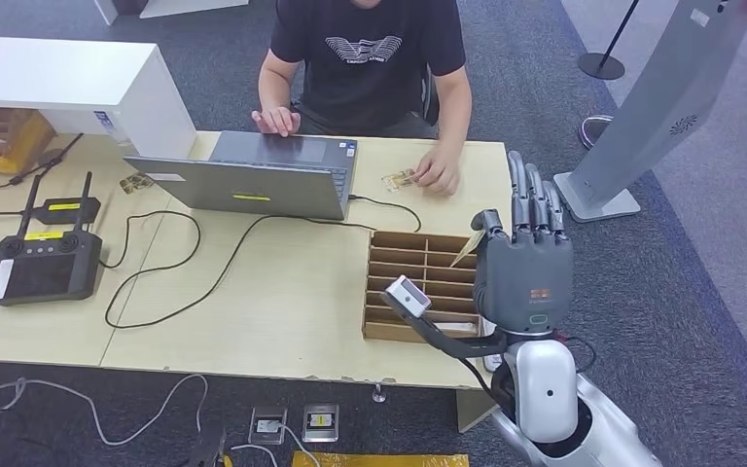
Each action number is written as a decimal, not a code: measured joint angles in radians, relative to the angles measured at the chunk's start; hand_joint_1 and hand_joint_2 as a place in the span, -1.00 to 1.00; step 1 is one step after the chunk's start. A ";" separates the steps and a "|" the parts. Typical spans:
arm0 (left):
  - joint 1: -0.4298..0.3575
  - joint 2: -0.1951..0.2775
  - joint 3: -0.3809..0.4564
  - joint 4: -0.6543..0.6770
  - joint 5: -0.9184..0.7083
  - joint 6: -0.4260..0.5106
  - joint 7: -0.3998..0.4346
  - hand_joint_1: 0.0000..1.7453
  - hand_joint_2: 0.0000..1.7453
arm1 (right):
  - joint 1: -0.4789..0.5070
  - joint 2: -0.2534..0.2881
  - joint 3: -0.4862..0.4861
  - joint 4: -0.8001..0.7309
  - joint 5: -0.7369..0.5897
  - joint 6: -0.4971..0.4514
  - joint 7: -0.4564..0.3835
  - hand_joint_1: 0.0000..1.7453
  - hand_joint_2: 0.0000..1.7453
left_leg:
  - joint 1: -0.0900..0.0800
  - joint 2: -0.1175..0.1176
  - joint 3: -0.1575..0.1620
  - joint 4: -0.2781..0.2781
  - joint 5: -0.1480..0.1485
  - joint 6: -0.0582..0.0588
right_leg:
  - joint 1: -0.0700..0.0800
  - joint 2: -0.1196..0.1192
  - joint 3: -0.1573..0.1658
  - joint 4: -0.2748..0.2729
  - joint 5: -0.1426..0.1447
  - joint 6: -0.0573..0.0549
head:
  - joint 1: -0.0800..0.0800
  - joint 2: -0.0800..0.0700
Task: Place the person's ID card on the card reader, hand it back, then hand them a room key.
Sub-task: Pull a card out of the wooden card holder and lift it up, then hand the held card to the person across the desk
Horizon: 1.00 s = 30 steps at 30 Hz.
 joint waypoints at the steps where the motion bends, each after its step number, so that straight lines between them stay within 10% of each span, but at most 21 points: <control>1: -0.003 0.000 0.000 0.000 -0.003 -0.006 0.002 -1.00 -1.00 | -0.002 -0.002 -0.002 -0.007 -0.007 0.006 0.000 1.00 1.00 | 0.000 0.000 0.000 0.000 0.000 0.000 | 0.000 0.000 0.000 0.000 0.000 0.000 | 0.000 0.000; 30: -0.029 -0.004 0.000 0.007 -0.062 -0.055 0.072 -1.00 -1.00 | -0.191 0.054 0.076 0.235 -0.197 0.184 -0.005 1.00 1.00 | 0.000 0.000 -0.001 0.000 0.000 0.000 | 0.000 -0.001 0.000 0.000 0.000 0.000 | 0.000 0.000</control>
